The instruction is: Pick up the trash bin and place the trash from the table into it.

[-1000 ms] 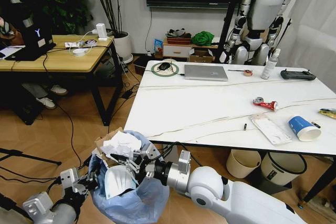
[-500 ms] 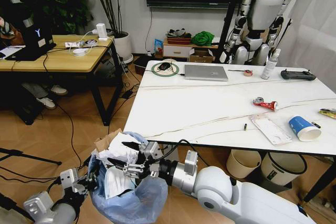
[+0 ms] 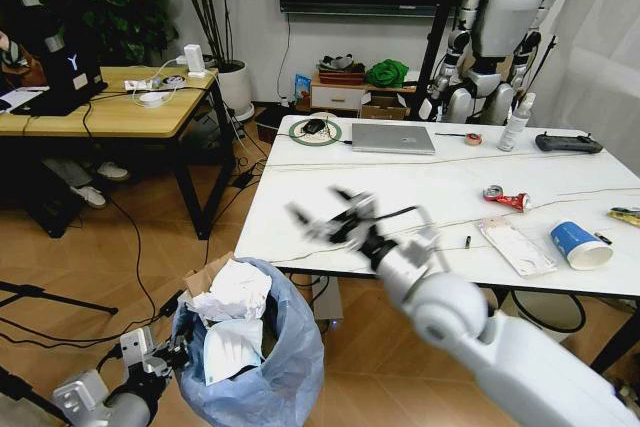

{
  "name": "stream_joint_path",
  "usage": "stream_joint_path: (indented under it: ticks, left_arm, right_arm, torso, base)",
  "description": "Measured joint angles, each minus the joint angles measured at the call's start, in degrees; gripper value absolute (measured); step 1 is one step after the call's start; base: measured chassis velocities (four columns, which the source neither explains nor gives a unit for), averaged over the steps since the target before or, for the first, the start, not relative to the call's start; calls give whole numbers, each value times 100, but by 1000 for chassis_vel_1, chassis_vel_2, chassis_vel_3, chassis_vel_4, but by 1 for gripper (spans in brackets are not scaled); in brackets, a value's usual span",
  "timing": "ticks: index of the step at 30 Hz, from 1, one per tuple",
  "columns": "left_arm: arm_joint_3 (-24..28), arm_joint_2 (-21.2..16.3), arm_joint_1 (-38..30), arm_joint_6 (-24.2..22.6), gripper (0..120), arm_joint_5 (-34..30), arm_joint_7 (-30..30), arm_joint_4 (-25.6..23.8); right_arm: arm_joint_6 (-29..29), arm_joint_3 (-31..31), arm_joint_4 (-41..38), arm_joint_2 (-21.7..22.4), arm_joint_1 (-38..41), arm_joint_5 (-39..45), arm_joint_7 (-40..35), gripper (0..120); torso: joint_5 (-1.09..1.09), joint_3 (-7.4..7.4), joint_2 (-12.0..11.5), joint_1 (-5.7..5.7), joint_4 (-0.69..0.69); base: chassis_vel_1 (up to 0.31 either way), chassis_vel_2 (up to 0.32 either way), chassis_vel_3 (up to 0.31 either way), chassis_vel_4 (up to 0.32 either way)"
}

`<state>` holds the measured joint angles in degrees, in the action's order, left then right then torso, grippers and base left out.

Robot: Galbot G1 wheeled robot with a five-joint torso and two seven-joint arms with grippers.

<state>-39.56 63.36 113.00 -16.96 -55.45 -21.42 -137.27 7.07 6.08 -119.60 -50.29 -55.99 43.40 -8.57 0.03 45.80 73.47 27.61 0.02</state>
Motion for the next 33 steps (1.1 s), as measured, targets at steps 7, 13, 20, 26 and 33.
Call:
stream_joint_path:
  ticks: [7,13,20,26,33]
  left_arm:
    - [60,-19,-1,-58,0,12,-91,-52]
    - [82,-70,-25,-74,0,18,-121,-17]
    - [180,-111,-126,-75,0,-22,-123,93]
    - [232,-102,-117,-77,0,-9,-119,119]
    - [238,-93,-69,-78,0,-5,-117,115]
  right_arm:
    - [-851,1717,352,-44,-1569,-808,412,100]
    - [-1024,2626,627,-519,-2419,-1101,548,100]
    - [-1461,3258,659,-1390,-3132,-1376,942,100]
    - [-1616,3327,662,-1956,-3353,-1446,1141,100]
    - [-1651,3375,620,-2220,-3418,-1439,1207,100]
  torso:
    - [1,-1,1,-2,-2]
    - [-1,-1,1,-2,-3]
    - [-3,-1,1,-2,-2]
    - [-4,0,1,-2,-1]
    - [-4,0,1,0,-1]
  base:
    - [0,0,0,0]
    - [0,0,0,0]
    - [0,0,0,0]
    - [0,0,0,0]
    - [0,0,0,0]
